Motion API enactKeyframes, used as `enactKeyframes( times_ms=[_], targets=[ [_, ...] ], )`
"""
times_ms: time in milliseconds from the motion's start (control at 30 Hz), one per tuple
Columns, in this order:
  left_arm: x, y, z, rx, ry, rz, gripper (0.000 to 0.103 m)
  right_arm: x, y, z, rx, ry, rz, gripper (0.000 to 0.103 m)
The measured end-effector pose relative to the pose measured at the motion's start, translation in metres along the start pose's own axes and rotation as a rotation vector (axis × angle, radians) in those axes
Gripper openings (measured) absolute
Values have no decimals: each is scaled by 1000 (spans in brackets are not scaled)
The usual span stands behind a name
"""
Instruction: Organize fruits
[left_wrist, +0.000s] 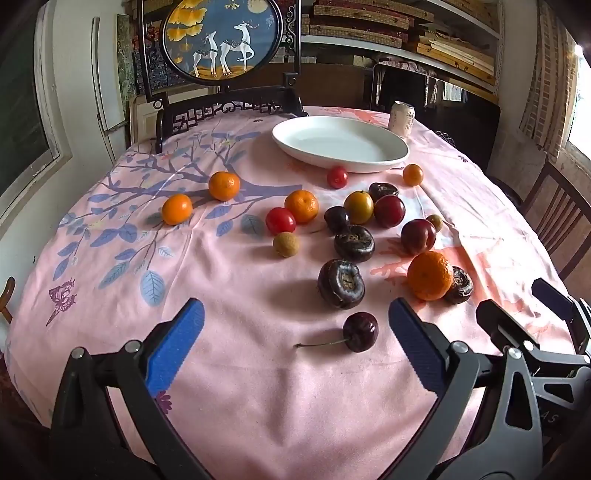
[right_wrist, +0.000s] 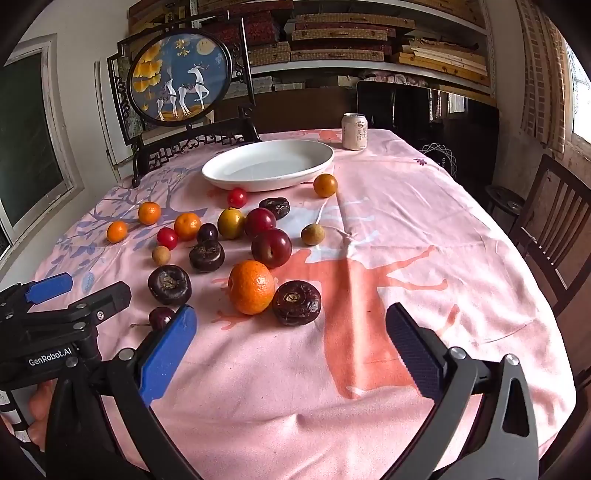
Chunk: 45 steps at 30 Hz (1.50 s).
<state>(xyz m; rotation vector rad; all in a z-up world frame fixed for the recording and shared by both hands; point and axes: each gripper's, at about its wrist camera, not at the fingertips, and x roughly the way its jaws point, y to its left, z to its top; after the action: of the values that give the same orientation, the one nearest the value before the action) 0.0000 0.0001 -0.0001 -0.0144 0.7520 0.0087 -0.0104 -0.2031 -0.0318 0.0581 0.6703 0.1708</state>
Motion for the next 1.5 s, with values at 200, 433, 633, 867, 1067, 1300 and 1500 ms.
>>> enactKeyframes(
  times_ms=[200, 433, 633, 867, 1067, 1300, 1500],
  targets=[
    [0, -1, 0, 8, 15, 3, 101, 1, 0, -3, 19, 5, -3, 102],
    [0, 0, -3, 1, 19, 5, 101, 4, 5, -5, 7, 13, -5, 102],
    [2, 4, -4, -9, 26, 5, 101, 4, 7, -5, 5, 14, -5, 102],
    [1, 4, -4, -11, 28, 3, 101, 4, 7, -5, 7, 13, -5, 102],
    [1, 4, -4, -12, 28, 4, 101, 2, 8, -5, 6, 11, -3, 102],
    [1, 4, -4, -10, 26, 4, 101, 1, 9, -6, 6, 7, -1, 102],
    [1, 4, -4, -10, 27, 4, 101, 1, 9, -6, 7, 10, -2, 102]
  ],
)
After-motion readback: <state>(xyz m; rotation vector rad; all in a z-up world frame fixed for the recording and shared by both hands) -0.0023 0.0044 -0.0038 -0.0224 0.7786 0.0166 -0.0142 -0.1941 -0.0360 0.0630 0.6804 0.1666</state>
